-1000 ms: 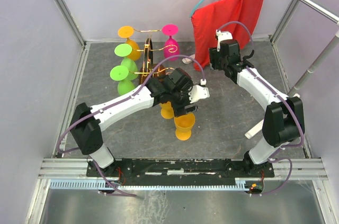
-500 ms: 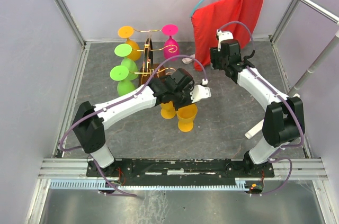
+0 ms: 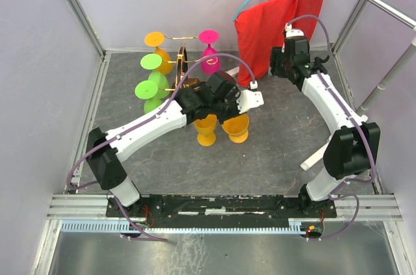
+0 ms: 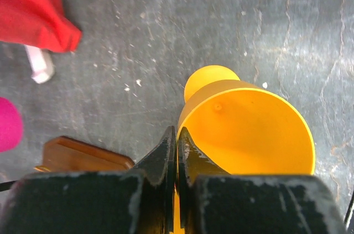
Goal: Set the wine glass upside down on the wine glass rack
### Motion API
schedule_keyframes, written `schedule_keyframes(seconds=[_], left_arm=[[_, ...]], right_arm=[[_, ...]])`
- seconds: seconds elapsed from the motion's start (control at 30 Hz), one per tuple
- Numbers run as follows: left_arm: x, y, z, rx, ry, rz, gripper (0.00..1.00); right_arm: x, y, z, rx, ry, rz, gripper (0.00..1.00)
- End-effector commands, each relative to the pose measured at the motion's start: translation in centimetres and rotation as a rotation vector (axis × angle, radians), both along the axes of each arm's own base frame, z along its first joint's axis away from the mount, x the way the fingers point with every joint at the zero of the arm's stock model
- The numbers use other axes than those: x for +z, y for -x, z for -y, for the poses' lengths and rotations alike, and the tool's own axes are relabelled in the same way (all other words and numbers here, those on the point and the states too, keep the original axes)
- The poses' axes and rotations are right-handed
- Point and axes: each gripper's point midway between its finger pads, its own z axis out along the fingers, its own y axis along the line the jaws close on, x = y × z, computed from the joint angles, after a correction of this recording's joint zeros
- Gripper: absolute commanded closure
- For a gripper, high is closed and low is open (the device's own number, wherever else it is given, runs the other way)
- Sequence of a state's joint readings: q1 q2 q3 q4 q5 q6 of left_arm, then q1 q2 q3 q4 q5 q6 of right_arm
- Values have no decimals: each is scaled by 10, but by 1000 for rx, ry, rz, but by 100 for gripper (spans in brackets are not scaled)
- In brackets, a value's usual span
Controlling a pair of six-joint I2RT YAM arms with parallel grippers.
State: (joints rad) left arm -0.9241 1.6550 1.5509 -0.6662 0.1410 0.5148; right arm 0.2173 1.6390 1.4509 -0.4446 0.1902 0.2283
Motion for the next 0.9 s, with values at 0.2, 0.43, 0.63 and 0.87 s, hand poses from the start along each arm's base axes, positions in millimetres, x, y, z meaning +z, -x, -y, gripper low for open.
schedule_keyframes(seconds=[0.2, 0.43, 0.63, 0.87], left_arm=[[175, -39, -21, 175, 419, 432, 97], [207, -52, -29, 217, 557, 672, 97], [213, -65, -36, 304, 637, 779, 97], [226, -71, -47, 368, 730, 899, 97]], right_arm=[[108, 39, -21, -47, -461, 22, 27], [160, 52, -57, -5, -885, 38, 29], [186, 64, -72, 37, -1038, 49, 31], [185, 71, -89, 79, -1143, -19, 32]])
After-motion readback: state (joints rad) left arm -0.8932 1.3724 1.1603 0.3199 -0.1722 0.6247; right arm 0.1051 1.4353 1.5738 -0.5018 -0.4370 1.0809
